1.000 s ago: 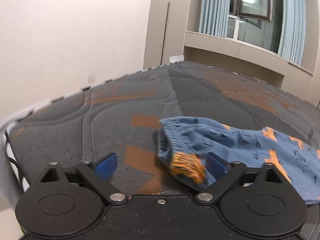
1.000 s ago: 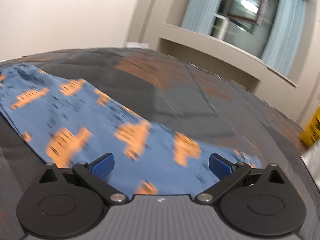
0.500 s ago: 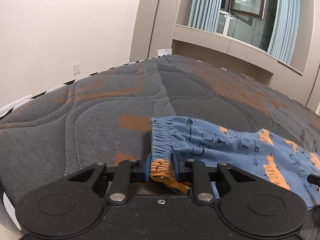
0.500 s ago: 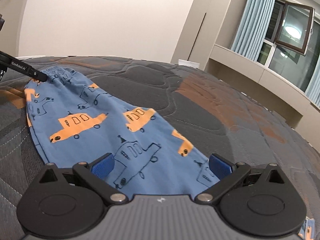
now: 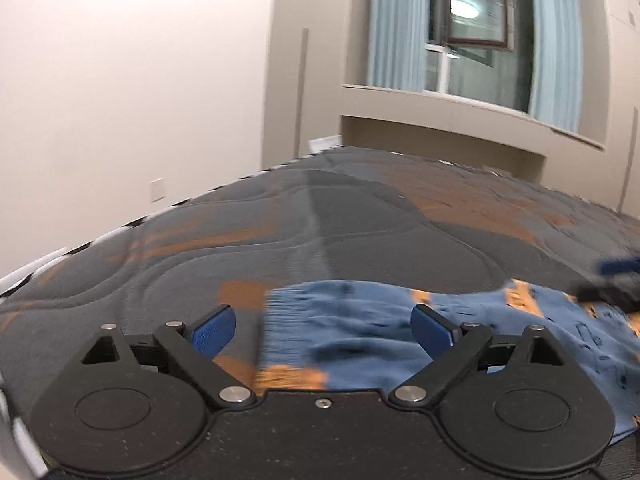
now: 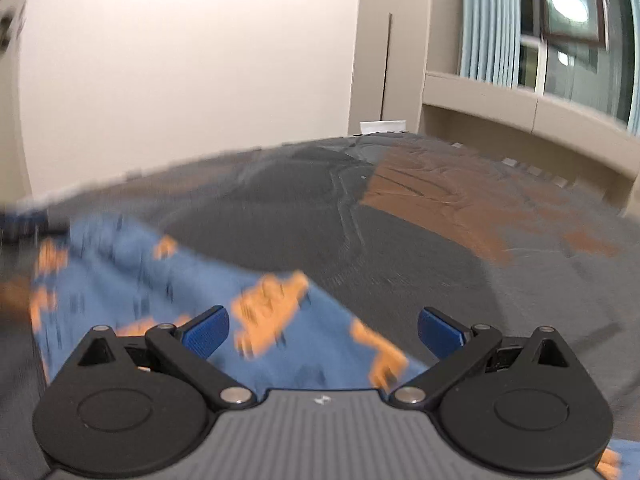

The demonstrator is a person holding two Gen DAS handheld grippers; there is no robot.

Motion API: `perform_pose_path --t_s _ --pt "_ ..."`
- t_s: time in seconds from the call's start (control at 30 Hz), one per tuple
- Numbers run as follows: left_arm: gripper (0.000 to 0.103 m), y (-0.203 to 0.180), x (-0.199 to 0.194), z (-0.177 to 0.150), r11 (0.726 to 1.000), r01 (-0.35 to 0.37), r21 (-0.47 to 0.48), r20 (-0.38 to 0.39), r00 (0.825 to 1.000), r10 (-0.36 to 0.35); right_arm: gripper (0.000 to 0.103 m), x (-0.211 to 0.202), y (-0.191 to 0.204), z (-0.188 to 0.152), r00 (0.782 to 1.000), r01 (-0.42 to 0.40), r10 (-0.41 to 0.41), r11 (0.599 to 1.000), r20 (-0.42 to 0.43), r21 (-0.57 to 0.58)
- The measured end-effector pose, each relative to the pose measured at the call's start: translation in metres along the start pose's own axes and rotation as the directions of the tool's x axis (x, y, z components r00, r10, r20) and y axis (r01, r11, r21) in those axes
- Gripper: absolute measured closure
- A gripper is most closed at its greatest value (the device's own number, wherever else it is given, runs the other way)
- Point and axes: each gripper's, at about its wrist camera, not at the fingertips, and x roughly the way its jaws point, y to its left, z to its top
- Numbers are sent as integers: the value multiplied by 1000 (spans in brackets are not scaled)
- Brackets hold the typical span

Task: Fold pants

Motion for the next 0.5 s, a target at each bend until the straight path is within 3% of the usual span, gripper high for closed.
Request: perform_pose_path --t_s 0.07,0.13,0.23,0.33,0.5 --pt "7 -15 11 -2 998 -18 55 -30 999 20 17 23 -5 12 999 -47 47 998 -18 38" --pt "7 -24 22 -7 991 -65 115 -73 995 74 38 48 -9 20 994 -85 89 994 -59 65" --pt "7 -19 30 -13 990 -65 125 -146 986 83 57 73 -7 19 986 -97 98 995 -131 20" --pt "7 -7 31 -17 993 -65 98 -172 982 81 59 84 -1 13 990 -15 1 994 -138 -104" --pt "6 -1 29 -18 994 -65 91 -173 982 80 57 85 -17 11 992 -5 3 1000 -128 -14"
